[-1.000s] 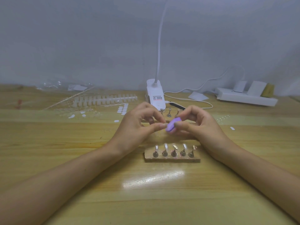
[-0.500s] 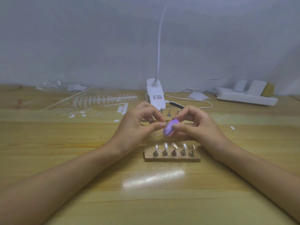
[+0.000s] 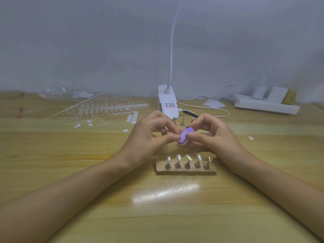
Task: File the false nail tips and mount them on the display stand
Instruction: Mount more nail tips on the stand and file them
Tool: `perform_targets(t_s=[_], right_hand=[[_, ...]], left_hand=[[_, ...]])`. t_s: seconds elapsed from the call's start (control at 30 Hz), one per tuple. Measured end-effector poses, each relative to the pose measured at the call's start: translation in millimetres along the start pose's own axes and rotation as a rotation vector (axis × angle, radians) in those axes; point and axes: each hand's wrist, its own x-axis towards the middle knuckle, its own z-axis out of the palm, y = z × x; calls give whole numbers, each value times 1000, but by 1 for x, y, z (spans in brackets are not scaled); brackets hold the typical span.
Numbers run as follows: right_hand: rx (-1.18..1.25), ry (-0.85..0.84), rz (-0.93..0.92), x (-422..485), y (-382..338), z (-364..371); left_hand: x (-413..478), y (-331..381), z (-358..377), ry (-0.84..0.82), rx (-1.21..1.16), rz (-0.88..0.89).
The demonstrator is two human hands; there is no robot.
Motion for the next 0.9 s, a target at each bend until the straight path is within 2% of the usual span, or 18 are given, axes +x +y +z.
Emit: perform_targets(t_s=[0.13,0.27,0.4,0.5,0.53,0.63,0.77,0.87,0.9], right_hand=[[-21,18,-5,0,0,0],[-32,-110,15,-2,-1,3],[8,47,-8,-1,-1,1],[-22,-99,18,-3,-2,3],[-27,-99,10,-3,-2,3],[2,34,-25,-1,-2,1],[-15,-123,16,-3,-2,4],[23,19,-15,-1,-2,2],[22,12,-5,-1,-2,2]], left_hand=[[0,0,-1,18,2,4],[1,-1,-1,25,10,5],[1,0,0,19,1,1],[1,0,0,26,17,26],[1,0,-1,27,14,26],[0,1,-1,39,-1,12],[0,1,-1,35,7,20],[1,1,-1,38,-6,14],[1,1,-1,38,-4,13]])
